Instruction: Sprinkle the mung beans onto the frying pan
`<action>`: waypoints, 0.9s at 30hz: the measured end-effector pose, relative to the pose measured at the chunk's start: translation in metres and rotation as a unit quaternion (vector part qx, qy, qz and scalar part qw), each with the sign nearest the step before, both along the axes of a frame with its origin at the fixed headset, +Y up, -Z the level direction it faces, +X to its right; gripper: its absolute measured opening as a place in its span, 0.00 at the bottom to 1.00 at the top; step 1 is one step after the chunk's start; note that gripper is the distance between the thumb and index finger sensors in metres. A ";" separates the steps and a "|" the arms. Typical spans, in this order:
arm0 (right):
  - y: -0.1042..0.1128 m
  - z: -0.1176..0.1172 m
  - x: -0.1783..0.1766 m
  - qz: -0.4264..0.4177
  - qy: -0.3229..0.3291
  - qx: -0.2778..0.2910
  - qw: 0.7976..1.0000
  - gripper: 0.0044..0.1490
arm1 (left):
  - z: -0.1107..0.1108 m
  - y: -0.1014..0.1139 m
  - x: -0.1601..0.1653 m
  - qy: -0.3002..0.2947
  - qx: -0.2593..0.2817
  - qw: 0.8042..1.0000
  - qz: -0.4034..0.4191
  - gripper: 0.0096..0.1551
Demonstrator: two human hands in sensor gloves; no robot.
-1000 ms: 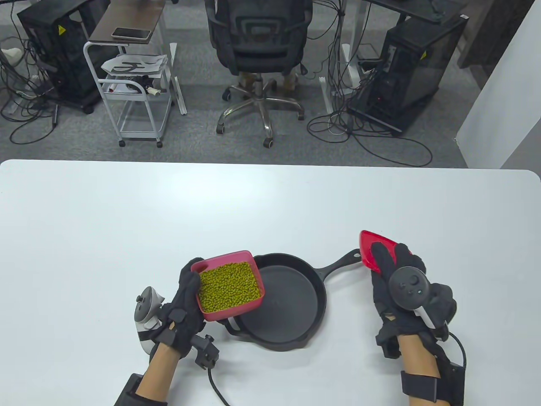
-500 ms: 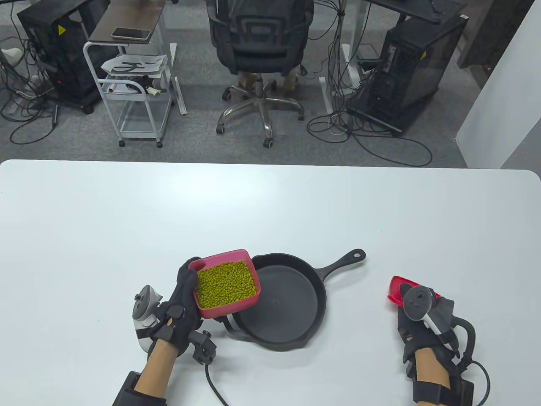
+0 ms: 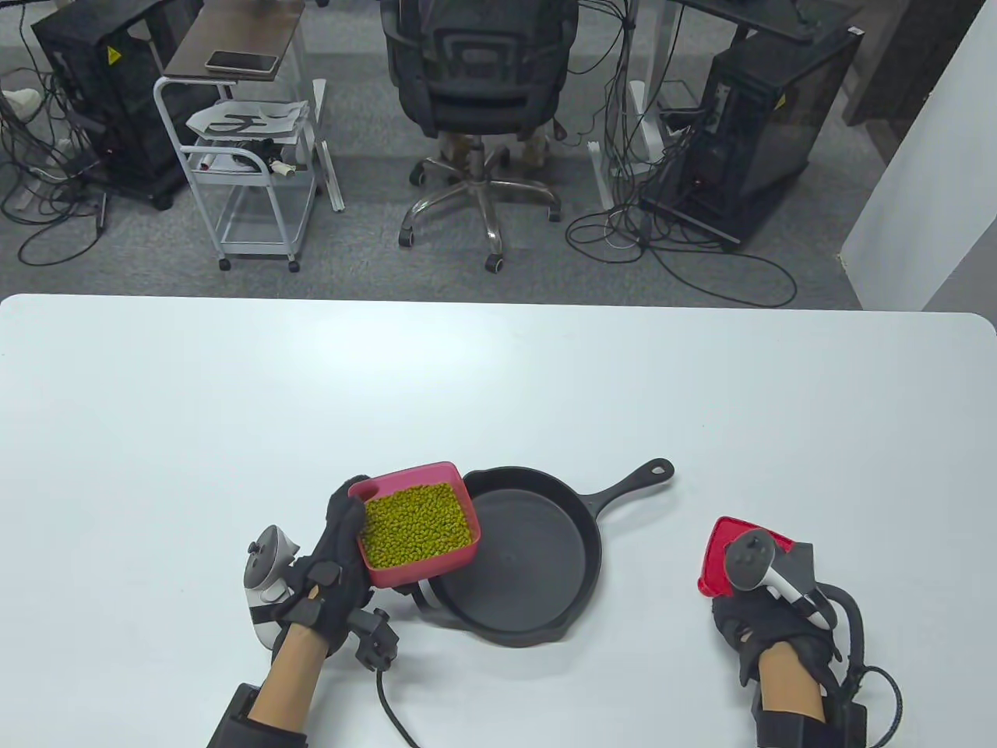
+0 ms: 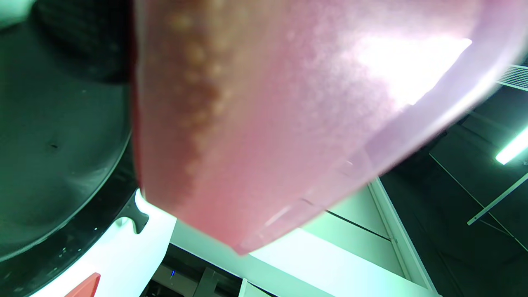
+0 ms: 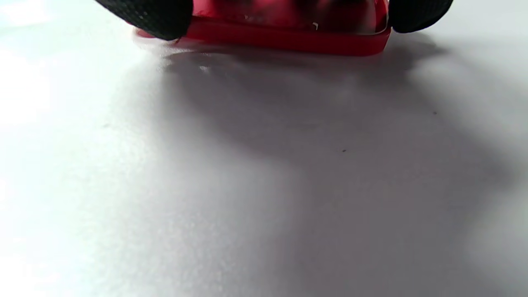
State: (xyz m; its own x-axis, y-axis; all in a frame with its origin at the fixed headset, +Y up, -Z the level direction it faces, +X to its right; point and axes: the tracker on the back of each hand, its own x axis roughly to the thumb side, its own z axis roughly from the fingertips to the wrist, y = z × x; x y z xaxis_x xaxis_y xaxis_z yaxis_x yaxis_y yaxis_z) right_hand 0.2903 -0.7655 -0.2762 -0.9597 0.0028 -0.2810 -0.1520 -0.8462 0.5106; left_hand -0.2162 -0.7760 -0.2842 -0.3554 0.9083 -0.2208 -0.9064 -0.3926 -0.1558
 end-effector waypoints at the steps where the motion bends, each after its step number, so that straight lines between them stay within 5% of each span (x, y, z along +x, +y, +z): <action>1: 0.003 -0.001 0.000 -0.005 -0.007 -0.004 1.000 0.46 | 0.000 0.000 0.000 0.000 0.000 1.000 0.000 0.46; 5: 0.023 -0.007 -0.009 -0.013 -0.018 0.006 1.000 0.46 | -0.001 -0.001 0.000 -0.002 -0.001 1.000 -0.007 0.46; 9: 0.061 -0.018 -0.047 -0.024 0.045 0.091 0.994 0.44 | -0.002 -0.001 0.000 -0.003 -0.001 1.000 -0.017 0.46; 13: 0.109 -0.027 -0.117 -0.127 0.137 0.199 0.962 0.42 | -0.003 -0.002 0.001 -0.008 -0.003 1.000 -0.028 0.46; 17: 0.141 -0.034 -0.186 -0.229 0.206 0.218 0.926 0.38 | -0.003 -0.003 0.001 -0.006 -0.006 0.999 -0.037 0.46; 21: 0.152 -0.037 -0.247 -0.324 0.241 0.192 0.895 0.37 | -0.003 -0.004 0.001 -0.004 -0.007 0.999 -0.049 0.46; 27: 0.136 -0.041 -0.293 -0.324 0.279 0.147 0.892 0.35 | -0.004 -0.003 0.001 -0.005 -0.002 0.999 -0.053 0.46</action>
State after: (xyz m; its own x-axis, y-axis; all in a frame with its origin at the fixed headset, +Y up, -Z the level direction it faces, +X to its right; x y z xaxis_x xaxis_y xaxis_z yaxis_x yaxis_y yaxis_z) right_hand -0.0028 -0.6293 -0.3169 -0.7196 0.6032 0.3441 -0.4495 -0.7822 0.4314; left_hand -0.2149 -0.7794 -0.2878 -0.2555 0.9398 -0.2270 -0.9414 -0.2953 -0.1629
